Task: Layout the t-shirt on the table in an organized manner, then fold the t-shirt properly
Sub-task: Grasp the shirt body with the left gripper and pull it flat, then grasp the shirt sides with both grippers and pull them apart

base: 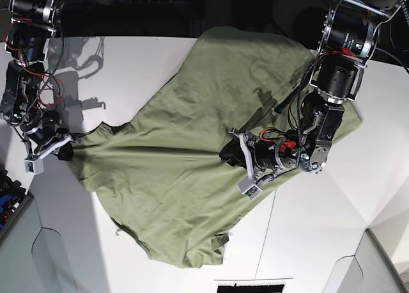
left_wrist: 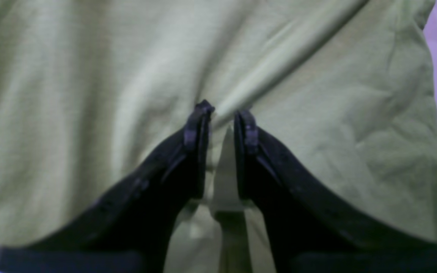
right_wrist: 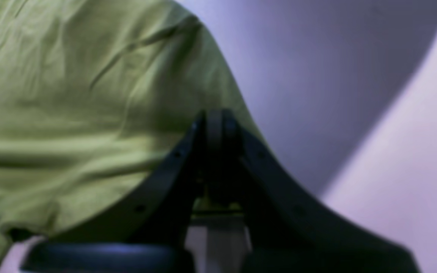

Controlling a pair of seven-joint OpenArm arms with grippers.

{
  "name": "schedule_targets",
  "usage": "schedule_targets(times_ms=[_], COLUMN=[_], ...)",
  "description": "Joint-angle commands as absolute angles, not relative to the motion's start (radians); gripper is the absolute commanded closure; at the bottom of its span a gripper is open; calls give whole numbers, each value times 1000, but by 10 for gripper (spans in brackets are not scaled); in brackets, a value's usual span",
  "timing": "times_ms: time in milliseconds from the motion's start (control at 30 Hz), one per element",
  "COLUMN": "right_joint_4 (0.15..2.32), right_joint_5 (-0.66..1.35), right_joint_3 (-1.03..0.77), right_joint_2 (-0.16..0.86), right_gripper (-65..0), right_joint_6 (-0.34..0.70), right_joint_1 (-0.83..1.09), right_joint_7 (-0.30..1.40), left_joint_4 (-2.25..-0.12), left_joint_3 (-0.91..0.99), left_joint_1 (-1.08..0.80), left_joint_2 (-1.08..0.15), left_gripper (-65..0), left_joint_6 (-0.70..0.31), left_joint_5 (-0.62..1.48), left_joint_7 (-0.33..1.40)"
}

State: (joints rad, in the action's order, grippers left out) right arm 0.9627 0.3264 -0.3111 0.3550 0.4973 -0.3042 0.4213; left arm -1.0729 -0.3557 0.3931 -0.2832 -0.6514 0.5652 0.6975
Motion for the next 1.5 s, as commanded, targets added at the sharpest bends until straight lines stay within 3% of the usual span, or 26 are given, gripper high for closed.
schedule_targets(times_ms=[0,300,400,567,767,1133,1467], right_joint_4=[986,1256,1325,1374,1385,1153,920], right_joint_5=[299,414,416,431,447,308,81], right_joint_3=[-321,-384,-385,-387,-386,-269,-10], right_joint_2=[371,368,368,368,355,226,261], right_gripper=[0,0,0,0,0,0,0], right_joint_6=[485,486,486,484,482,483,482], right_joint_1=[-297,-134,-101,-119,-184,-416,-523], right_joint_7=[472,577,577,577,572,459,396], left_joint_4=[-1080,-1081,-1093,-1240,-1428,-1572,-1584], left_joint_3=[-353,-353,-353,-353,-353,-345,-300], left_joint_1=[407,408,416,412,405,162,-83], left_joint_2=[-294,-294,-295,-334,-442,-629,-648], left_gripper=[-160,-160,-160,-160,-160,-160,-160], left_joint_6=[-640,-641,-686,-698,-698,-698,-665], left_joint_5=[543,571,640,818,839,836,606], left_joint_7=[715,727,804,922,926,933,825])
